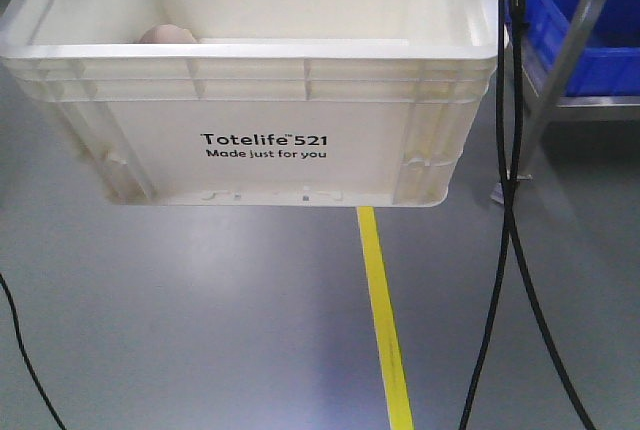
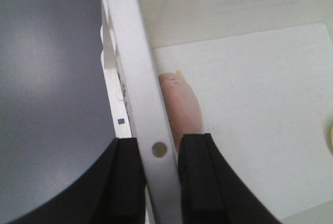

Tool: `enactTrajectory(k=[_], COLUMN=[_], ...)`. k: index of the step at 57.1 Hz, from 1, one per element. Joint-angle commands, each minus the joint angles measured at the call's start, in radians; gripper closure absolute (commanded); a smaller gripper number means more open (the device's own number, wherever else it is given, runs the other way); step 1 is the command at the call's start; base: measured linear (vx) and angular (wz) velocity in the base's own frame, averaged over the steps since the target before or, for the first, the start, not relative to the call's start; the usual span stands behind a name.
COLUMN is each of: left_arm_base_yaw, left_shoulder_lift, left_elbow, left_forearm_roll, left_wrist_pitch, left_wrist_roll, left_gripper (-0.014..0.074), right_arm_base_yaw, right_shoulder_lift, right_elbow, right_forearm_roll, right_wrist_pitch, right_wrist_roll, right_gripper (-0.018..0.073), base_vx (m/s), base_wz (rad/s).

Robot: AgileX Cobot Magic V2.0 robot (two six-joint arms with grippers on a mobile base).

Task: Place moving items into box and shelve
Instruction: 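Hold the tote raised with both grippers while the base drives away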

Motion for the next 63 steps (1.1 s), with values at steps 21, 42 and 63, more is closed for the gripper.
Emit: enactTrajectory(k=[21, 42, 63], left_arm_base_yaw=[0.004, 0.004, 0.004], left_shoulder_lift=[-0.07, -0.07, -0.07], left_elbow=[-0.046, -0.046, -0.046], left_forearm_roll=[-0.031, -0.031, -0.031], left_wrist_pitch=[-0.112, -0.113, -0.112], left_wrist_roll=[0.02, 0.02, 0.02], left_gripper=[0.0594, 0.0594, 0.0594], right_arm_base_yaw=[-0.01, -0.01, -0.01], right_shoulder_lift=[-0.073, -0.073, -0.071], right_elbow=[-0.042, -0.042, -0.042], right_forearm_roll=[-0.06, -0.059, -0.058], right_wrist_pitch=[-0.13, -0.129, -0.13], right_wrist_roll=[-0.021, -0.021, -0.021], right_gripper=[0.0563, 0.0563, 0.0563], base_vx=[0.44, 0.57, 0.61], base_wz=[0.3, 0.12, 0.1])
